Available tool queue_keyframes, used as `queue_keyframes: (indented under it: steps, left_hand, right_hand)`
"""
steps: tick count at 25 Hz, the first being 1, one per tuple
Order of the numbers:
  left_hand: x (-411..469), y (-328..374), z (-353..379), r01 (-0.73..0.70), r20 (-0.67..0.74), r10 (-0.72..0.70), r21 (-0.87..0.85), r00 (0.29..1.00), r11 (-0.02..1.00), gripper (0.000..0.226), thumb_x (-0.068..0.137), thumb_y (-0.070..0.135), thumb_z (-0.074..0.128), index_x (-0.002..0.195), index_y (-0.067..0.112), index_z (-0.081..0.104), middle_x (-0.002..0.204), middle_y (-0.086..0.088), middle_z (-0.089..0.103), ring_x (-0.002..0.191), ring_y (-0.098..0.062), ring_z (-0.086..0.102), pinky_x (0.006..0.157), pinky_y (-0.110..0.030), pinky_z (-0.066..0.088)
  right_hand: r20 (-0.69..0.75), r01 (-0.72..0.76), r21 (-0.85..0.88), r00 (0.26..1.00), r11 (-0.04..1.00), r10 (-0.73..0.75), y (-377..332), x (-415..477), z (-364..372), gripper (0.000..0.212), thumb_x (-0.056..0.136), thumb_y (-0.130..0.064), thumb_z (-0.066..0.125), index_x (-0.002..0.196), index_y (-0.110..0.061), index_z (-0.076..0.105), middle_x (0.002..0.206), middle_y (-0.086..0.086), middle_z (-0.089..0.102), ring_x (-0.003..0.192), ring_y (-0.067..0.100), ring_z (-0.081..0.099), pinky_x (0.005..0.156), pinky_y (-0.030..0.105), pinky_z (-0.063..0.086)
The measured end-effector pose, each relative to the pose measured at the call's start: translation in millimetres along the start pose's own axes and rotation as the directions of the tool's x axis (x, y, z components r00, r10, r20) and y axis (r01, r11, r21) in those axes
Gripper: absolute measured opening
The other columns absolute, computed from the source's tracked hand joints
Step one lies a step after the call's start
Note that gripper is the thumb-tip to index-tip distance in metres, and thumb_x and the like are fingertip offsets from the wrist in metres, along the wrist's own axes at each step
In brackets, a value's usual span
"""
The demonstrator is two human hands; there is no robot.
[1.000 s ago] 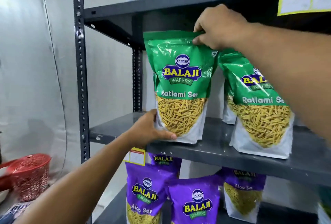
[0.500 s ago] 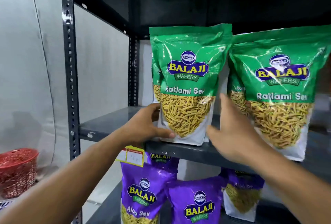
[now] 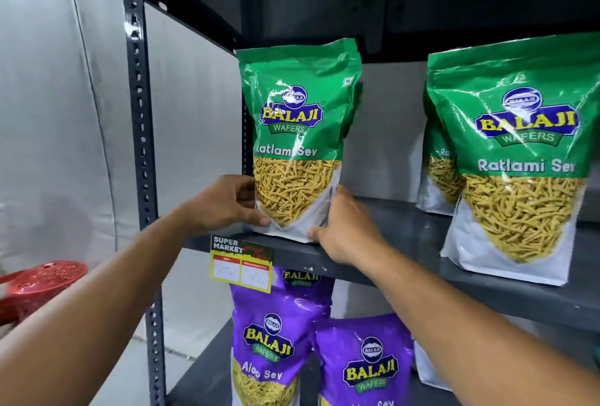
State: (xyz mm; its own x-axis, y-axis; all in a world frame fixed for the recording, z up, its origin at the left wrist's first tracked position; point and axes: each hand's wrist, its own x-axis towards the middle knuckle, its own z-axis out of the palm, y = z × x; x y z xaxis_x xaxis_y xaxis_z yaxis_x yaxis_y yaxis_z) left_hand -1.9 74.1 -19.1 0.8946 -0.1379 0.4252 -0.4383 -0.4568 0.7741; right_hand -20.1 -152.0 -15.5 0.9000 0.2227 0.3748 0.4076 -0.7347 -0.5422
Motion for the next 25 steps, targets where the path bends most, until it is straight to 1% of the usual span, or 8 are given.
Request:
queue_keyframes:
  steps: [3,8,11,14,16,19,22,25]
  left_hand:
    - [-4.0,-3.0,0.7,0.013,-0.02,-0.013,-0.01,1.0,1.0,0.062,0.054,0.018,0.091,0.109,0.004,0.065,0.112,-0.009,0.075,0.109,-0.027,0.069,0.101,-0.04,0.052]
    - [-15.1,8.5,8.4,0.044,-0.047,-0.04,0.079,0.998,0.996,0.058,0.07,-0.009,0.079,0.121,0.009,0.058,0.103,0.01,0.075,0.105,-0.013,0.066,0.102,-0.031,0.05]
    - [-45.5,11.4,20.9,0.096,-0.323,-0.04,0.157,0.945,0.983,0.084,0.069,0.003,0.084,0.141,0.007,0.041,0.131,0.002,0.06,0.125,-0.016,0.053,0.113,-0.042,0.039]
    - [-109.1,-15.4,63.1,0.034,-0.538,0.174,0.356,0.825,0.934,0.072,0.07,0.016,0.086,0.133,0.012,0.053,0.127,0.003,0.063,0.118,-0.009,0.059,0.104,-0.029,0.045]
    - [-152.8,-48.6,109.0,0.053,-0.451,0.112,0.338,0.885,0.94,0.063,0.071,0.019,0.085,0.127,0.017,0.058,0.118,0.01,0.067,0.107,-0.004,0.064,0.096,-0.023,0.049]
    - [-191.1,-102.1,183.4,0.29,-0.197,-0.266,0.102,0.944,0.952,0.061,0.073,0.019,0.082,0.126,0.025,0.053,0.115,0.011,0.067,0.11,-0.007,0.064,0.088,-0.018,0.053]
    - [-187.6,-140.1,240.0,0.42,-0.002,-0.423,-0.124,0.906,0.899,0.052,0.075,0.004,0.077,0.116,0.021,0.05,0.116,-0.002,0.065,0.106,-0.011,0.062,0.078,-0.01,0.05]
    - [-168.9,-168.9,272.1,0.463,0.022,-0.469,-0.207,0.883,0.862,0.058,0.062,0.009,0.078,0.112,0.022,0.052,0.118,-0.021,0.064,0.11,-0.029,0.061,0.094,-0.043,0.054]
  right_hand:
    - [-0.002,-0.014,-0.001,1.0,1.0,0.014,-1.1,3.4,4.2,0.071,0.079,-0.022,0.071,0.132,-0.003,0.028,0.133,0.021,0.05,0.116,0.037,0.053,0.076,0.031,0.038]
    - [0.006,0.033,0.044,0.999,0.998,-0.034,6.9,-8.0,1.4,0.071,0.082,-0.021,0.067,0.137,-0.008,0.025,0.131,0.017,0.051,0.114,0.034,0.053,0.075,0.03,0.038]
    - [-0.14,0.241,0.075,0.963,0.967,-0.23,34.4,-38.0,-0.6,0.073,0.085,-0.017,0.062,0.144,-0.017,0.019,0.14,0.009,0.047,0.125,0.025,0.048,0.098,0.034,0.041]
    - [-0.227,0.426,-0.059,0.875,0.903,-0.428,87.7,-88.9,17.6,0.056,0.087,-0.018,0.057,0.139,-0.02,0.037,0.132,0.001,0.055,0.117,0.014,0.054,0.098,0.032,0.046]
    - [-0.209,0.422,-0.09,0.878,0.902,-0.432,135.5,-119.0,36.6,0.044,0.084,-0.017,0.059,0.128,-0.016,0.053,0.119,-0.003,0.062,0.107,0.004,0.053,0.096,0.014,0.039]
    - [-0.045,0.075,0.078,0.996,0.994,-0.071,210.9,-135.8,76.6,0.048,0.08,-0.009,0.064,0.127,-0.017,0.054,0.12,-0.004,0.059,0.11,0.006,0.053,0.099,0.017,0.038]
    - [0.229,-0.342,0.177,0.926,0.923,0.299,286.6,-125.0,126.9,0.071,0.073,-0.002,0.062,0.138,-0.012,0.036,0.134,0.011,0.052,0.119,0.026,0.054,0.101,0.039,0.044]
    - [0.331,-0.427,0.227,0.879,0.875,0.343,309.9,-123.3,160.0,0.063,0.069,-0.004,0.061,0.128,-0.008,0.04,0.131,0.012,0.056,0.111,0.02,0.056,0.096,0.035,0.046]
